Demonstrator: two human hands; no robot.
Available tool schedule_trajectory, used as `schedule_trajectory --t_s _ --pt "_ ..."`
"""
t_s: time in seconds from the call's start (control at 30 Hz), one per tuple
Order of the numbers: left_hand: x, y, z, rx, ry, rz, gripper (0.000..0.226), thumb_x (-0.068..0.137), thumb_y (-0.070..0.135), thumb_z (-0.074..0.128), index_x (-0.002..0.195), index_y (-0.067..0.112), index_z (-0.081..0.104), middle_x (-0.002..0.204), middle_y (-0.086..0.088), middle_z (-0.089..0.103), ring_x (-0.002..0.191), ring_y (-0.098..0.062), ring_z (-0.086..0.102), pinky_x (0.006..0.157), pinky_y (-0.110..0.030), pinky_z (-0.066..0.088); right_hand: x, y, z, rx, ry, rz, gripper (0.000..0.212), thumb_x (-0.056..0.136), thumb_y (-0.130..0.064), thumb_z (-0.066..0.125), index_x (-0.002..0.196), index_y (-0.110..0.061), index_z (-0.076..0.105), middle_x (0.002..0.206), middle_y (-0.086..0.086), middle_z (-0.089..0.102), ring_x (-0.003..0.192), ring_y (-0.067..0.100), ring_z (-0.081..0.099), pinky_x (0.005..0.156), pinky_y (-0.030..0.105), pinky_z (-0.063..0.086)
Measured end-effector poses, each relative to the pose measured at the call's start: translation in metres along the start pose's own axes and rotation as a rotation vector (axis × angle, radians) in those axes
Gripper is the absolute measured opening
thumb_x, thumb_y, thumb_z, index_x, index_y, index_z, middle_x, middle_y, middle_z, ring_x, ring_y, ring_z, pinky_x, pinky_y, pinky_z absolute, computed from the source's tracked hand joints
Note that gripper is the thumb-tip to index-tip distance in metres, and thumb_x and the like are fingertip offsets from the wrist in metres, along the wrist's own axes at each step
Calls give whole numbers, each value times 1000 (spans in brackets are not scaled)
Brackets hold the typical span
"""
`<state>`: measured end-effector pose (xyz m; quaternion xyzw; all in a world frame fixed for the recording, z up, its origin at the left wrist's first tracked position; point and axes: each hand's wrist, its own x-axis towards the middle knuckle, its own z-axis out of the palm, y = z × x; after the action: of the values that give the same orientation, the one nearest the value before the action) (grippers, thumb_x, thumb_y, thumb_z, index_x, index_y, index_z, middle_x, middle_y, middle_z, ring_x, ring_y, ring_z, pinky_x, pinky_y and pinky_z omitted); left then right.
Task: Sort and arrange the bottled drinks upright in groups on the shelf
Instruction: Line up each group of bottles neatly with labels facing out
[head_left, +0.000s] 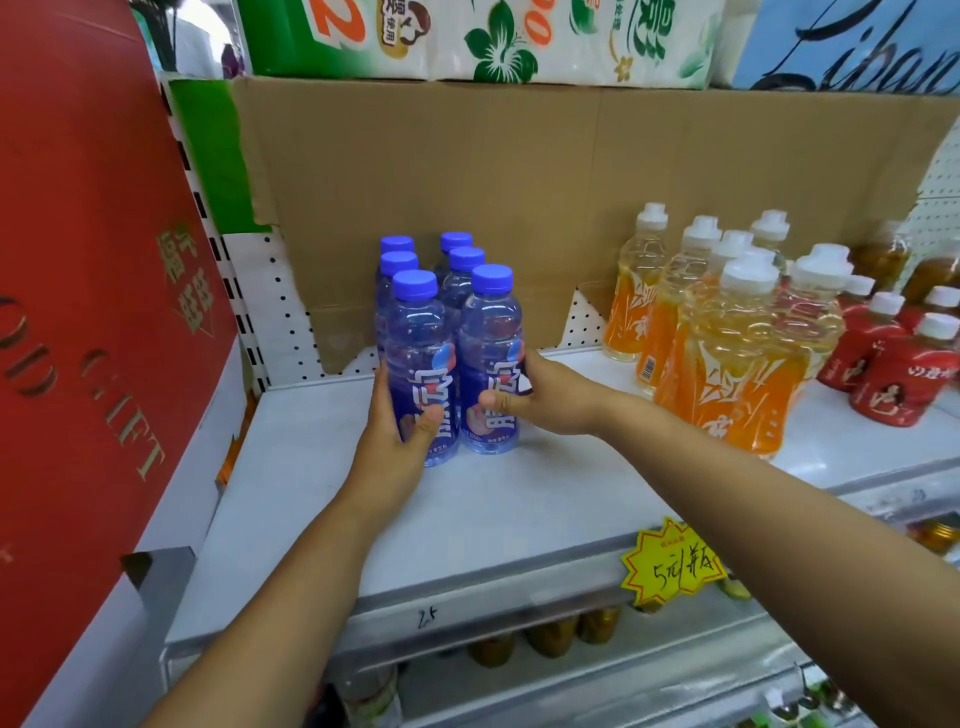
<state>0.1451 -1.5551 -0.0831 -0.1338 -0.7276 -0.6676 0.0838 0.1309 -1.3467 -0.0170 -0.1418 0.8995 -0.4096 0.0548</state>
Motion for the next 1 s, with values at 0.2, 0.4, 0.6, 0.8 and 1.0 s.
schedule_trajectory --t_s 0.2,0.4,0.6,0.8,1.0 --pt "-28 35 17 919 180 -281 58 92 58 58 122 8 57 119 -14 57 104 -33 60 79 -38 49 -63 -32 -32 -551 110 -78 58 93 -45 67 143 -19 54 142 2 60 126 19 57 92 22 40" --pt "-23 92 81 768 71 69 32 92 53 61 100 22 64 90 5 67 85 -17 62 72 -29 45 -99 -44 -109 -563 236 -211 38 89 -45 73 118 -21 73 114 -9 73 105 9 68 95 34 56" --pt "54 130 148 534 71 321 30 93 42 66 110 18 72 98 3 75 92 -16 69 86 -37 55 -112 -32 -200 -552 411 -249 34 87 -51 69 114 -30 74 115 -17 72 103 -5 65 99 33 55" --pt "128 171 203 467 -74 292 22 99 38 60 117 28 69 102 13 66 91 3 59 66 -13 39 -94 11 -278 -527 473 -195 28 88 -53 68 108 -33 74 106 -21 72 97 -8 66 96 26 54" --pt "177 176 238 561 -263 266 28 95 43 64 118 30 72 111 9 71 101 -6 64 85 -27 49 -60 49 -328 -654 329 -87 37 93 -54 62 120 -31 71 119 -16 70 110 2 63 93 23 45"
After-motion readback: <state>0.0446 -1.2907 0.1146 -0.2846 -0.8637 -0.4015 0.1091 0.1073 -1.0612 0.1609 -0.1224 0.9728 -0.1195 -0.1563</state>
